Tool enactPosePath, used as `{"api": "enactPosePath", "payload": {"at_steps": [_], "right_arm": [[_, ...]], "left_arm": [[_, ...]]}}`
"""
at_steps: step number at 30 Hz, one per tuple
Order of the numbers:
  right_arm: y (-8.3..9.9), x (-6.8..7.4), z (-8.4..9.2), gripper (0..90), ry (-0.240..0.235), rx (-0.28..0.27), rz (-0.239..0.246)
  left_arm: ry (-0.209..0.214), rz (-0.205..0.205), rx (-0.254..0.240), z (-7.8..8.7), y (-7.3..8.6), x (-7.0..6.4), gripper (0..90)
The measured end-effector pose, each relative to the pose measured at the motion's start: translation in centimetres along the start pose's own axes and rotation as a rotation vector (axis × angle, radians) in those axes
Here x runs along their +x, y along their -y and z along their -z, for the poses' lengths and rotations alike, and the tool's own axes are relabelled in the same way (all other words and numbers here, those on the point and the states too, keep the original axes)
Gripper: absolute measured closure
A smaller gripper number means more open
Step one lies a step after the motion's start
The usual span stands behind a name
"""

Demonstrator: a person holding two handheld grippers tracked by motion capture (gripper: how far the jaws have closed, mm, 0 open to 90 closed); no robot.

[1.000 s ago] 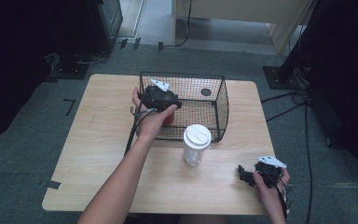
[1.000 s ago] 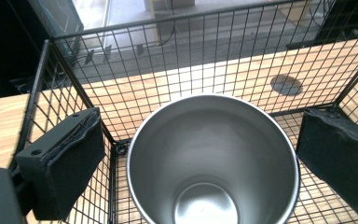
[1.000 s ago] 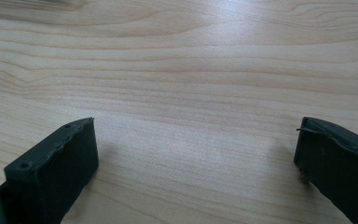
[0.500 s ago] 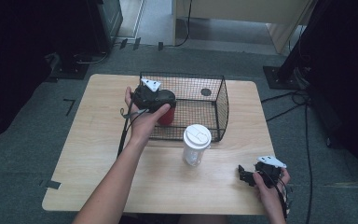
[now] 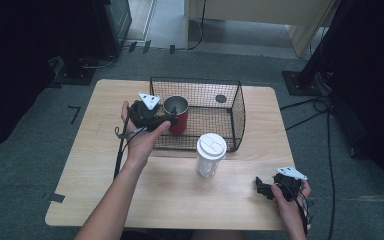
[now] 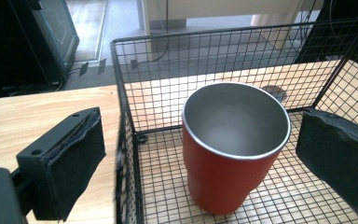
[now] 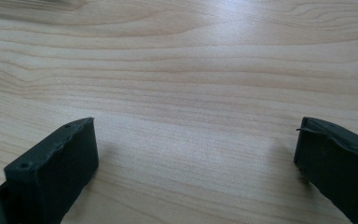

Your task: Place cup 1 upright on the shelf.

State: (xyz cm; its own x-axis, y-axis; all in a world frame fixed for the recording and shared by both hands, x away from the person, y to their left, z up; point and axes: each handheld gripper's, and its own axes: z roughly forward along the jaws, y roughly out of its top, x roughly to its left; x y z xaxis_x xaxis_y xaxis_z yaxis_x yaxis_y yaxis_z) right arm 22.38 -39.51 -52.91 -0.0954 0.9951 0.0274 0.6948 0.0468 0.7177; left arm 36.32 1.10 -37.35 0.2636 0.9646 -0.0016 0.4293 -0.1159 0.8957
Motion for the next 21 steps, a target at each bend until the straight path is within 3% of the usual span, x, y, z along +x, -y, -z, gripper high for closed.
{"api": "enactPosePath", "payload": {"at_steps": [9, 21], "right_arm": [[0.0, 0.0, 0.0, 0.0, 0.000, 0.000, 0.001], [0.0, 0.0, 0.0, 0.0, 0.001, -0.001, 0.001]], "left_arm": [[0.003, 0.027, 0.002, 1.5, 1.6, 1.7, 2.0], [-0.002, 0.014, 0.029, 3.5, 4.9, 3.3, 2.0]]}}
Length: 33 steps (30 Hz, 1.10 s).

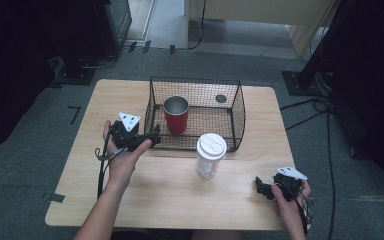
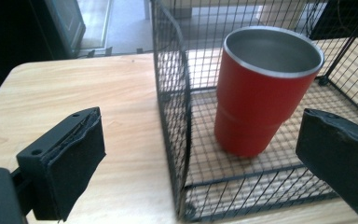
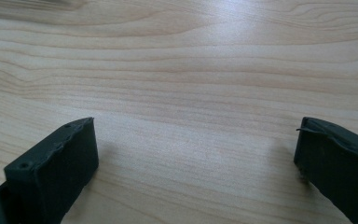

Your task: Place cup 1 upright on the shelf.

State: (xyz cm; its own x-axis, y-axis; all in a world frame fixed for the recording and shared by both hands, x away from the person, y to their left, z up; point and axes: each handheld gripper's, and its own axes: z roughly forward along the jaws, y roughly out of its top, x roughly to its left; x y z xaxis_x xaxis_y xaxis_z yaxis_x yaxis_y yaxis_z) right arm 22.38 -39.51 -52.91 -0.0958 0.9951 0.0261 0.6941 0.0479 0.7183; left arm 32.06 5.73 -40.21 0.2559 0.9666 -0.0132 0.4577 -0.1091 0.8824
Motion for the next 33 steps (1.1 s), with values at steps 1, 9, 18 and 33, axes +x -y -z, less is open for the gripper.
{"api": "enactPosePath", "payload": {"at_steps": [1, 9, 18, 33], "right_arm": [[0.0, 0.0, 0.0, 0.0, 0.000, 0.000, 0.000], [0.0, 0.0, 0.0, 0.0, 0.000, 0.000, 0.002], [0.0, 0.0, 0.0, 0.0, 0.000, 0.000, 0.003], [0.0, 0.0, 0.0, 0.0, 0.000, 0.000, 0.003]], "left_arm": [[0.002, 0.002, 0.006, 0.1, 0.3, 0.2, 2.0], [-0.007, -0.008, 0.026, 1.4, 2.5, 1.5, 2.0], [-0.014, -0.013, 0.046, 2.4, 4.4, 3.1, 2.0], [-0.062, -0.013, 0.074, 3.5, 7.9, 5.2, 2.0]]}}
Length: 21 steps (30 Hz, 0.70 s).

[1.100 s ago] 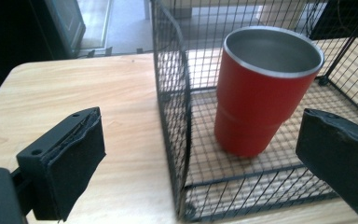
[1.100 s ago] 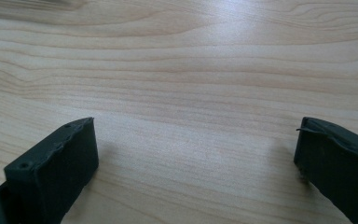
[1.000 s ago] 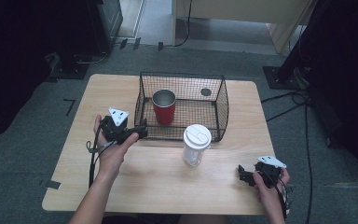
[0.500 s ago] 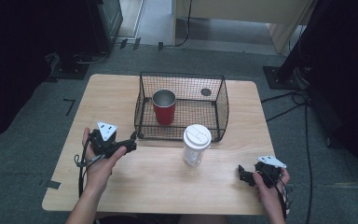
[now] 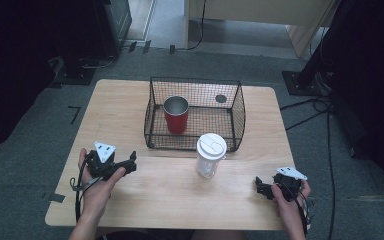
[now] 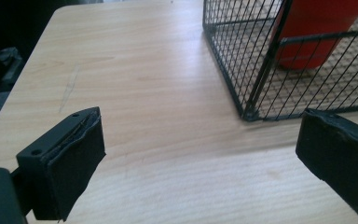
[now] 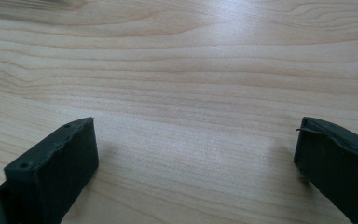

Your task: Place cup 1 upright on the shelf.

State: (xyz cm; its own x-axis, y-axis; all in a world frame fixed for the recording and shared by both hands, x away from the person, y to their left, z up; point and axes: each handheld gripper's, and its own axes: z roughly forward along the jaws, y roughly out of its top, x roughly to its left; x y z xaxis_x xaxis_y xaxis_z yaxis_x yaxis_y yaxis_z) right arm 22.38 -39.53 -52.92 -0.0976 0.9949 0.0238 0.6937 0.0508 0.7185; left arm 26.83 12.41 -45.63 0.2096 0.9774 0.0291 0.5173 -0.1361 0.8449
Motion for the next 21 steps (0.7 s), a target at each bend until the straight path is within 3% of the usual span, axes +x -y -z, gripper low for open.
{"api": "enactPosePath", "payload": {"at_steps": [16, 21], "right_arm": [[0.0, 0.0, 0.0, 0.0, 0.000, 0.000, 0.000], [0.0, 0.0, 0.0, 0.0, 0.000, 0.000, -0.001]], "left_arm": [[-0.031, -0.002, 0.040, 1.2, 3.2, 2.7, 2.0], [-0.035, 0.029, 0.034, 2.0, 4.1, 3.7, 2.0]]}}
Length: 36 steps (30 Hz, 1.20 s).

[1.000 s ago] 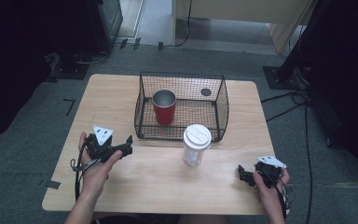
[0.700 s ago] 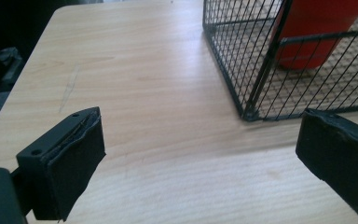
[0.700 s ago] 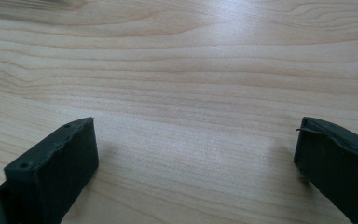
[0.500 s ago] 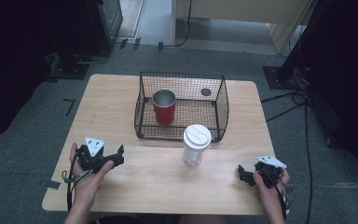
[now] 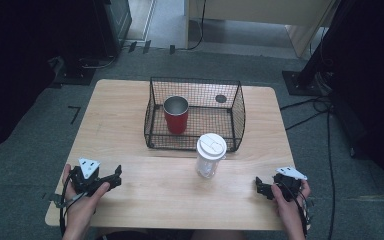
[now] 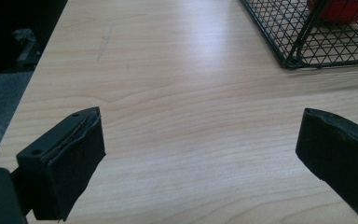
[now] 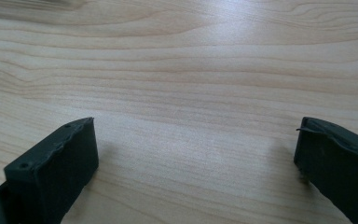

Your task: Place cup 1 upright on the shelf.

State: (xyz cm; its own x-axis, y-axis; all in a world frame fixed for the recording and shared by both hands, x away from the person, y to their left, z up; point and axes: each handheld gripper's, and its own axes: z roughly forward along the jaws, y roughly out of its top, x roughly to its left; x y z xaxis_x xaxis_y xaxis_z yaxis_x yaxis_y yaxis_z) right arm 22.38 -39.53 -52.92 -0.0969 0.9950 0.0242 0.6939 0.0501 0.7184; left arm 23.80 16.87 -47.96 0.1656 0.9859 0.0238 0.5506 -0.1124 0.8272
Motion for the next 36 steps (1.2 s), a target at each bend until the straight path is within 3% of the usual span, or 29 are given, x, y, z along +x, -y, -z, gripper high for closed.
{"api": "enactPosePath", "payload": {"at_steps": [6, 10, 13, 26, 28, 30, 32, 36], "right_arm": [[0.0, 0.0, 0.0, 0.0, 0.000, 0.001, 0.001], [0.0, 0.1, 0.0, 0.0, -0.011, 0.002, 0.011], [0.0, 0.1, 0.0, 0.0, -0.021, 0.002, 0.022], [0.4, 0.8, 0.7, 0.0, -0.028, 0.016, 0.010], [0.4, 1.2, 1.2, 0.0, -0.041, 0.014, 0.012], [0.4, 1.6, 1.8, 0.0, -0.023, 0.002, 0.010], [0.4, 1.9, 2.5, 0.0, -0.019, -0.005, 0.009], [0.3, 2.9, 3.8, 0.0, -0.051, -0.033, 0.038]], "left_arm": [[-0.033, 0.060, 0.034, 0.3, 1.2, 2.2, 2.1], [-0.053, 0.072, 0.056, 0.5, 1.8, 3.6, 2.1], [-0.043, 0.086, 0.077, 0.4, 2.2, 4.2, 2.0], [-0.045, 0.031, 0.187, -1.0, 3.5, 4.2, 2.1], [-0.047, 0.024, 0.200, -1.2, 3.6, 4.2, 2.1], [-0.045, 0.020, 0.212, -1.5, 3.8, 4.2, 2.1], [-0.028, 0.039, 0.202, -1.6, 4.0, 4.1, 2.0], [-0.011, 0.024, 0.202, -1.8, 3.8, 3.9, 2.0]]}}
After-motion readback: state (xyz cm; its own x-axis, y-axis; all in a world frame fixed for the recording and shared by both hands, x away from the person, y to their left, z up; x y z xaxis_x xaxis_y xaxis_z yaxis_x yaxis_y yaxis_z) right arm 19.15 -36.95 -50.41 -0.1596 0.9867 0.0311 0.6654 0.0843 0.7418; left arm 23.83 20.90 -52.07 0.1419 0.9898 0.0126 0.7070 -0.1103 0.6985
